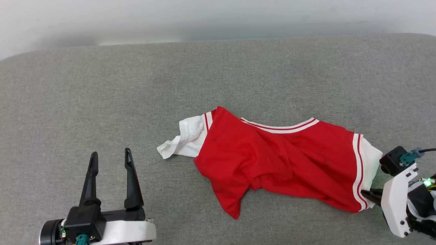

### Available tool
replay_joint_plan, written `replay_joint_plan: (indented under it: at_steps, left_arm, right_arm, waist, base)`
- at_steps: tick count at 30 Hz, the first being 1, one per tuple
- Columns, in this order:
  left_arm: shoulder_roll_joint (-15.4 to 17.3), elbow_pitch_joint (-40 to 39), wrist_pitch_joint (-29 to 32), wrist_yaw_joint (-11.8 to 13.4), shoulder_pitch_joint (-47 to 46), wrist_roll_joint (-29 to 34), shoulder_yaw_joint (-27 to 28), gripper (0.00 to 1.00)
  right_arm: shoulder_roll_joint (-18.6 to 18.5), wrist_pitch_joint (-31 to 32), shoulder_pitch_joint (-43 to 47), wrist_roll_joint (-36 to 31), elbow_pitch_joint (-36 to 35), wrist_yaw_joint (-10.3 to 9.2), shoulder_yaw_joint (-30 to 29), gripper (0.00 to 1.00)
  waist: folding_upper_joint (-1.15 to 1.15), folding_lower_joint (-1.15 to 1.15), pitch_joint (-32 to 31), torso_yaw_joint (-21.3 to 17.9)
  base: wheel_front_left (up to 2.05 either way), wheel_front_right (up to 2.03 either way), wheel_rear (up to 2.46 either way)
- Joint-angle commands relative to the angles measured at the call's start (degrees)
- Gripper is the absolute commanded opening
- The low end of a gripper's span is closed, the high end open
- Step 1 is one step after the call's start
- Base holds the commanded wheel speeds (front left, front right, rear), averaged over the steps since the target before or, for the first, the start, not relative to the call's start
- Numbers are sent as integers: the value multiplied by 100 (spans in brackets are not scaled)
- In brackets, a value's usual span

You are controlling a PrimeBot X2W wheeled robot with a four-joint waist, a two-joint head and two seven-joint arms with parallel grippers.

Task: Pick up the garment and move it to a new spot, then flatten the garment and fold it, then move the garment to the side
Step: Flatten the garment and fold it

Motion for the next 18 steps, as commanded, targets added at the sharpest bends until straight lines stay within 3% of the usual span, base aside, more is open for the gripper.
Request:
replay_joint_plan:
  at_steps: [1,7,8,9,13,18]
  left_arm:
    - [-6,17,-15,-27,13,43,-9,100]
    - [-8,97,-15,-36,5,46,-14,100]
    - [-6,109,-15,-39,14,45,-6,100]
    - [-6,126,-15,-45,24,49,7,100]
    - [-5,213,-15,-107,24,102,58,100]
    - [90,371,-15,-257,-211,124,203,100]
  right_arm:
    - [152,51,272,55,185,-4,26,0]
    - [595,-217,748,-112,716,-7,-220,0]
    - [623,-369,691,-200,747,-8,-338,45]
    - [650,-522,641,-286,765,-8,-470,100]
    - [647,-1158,503,-754,688,-5,-1071,100]
    - [814,-2053,578,-1632,566,-5,-2295,100]
  waist:
    - [0,0,13,-1]
    - [0,0,-25,-8]
    - [0,0,-42,-17]
    - [0,0,-68,-27]
    - [0,0,-157,-67]
    - [0,0,-227,-125]
  base:
    - [0,0,0]
    - [0,0,0]
    - [0,0,0]
    - [0,0,0]
    - [0,0,0]
    - [0,0,0]
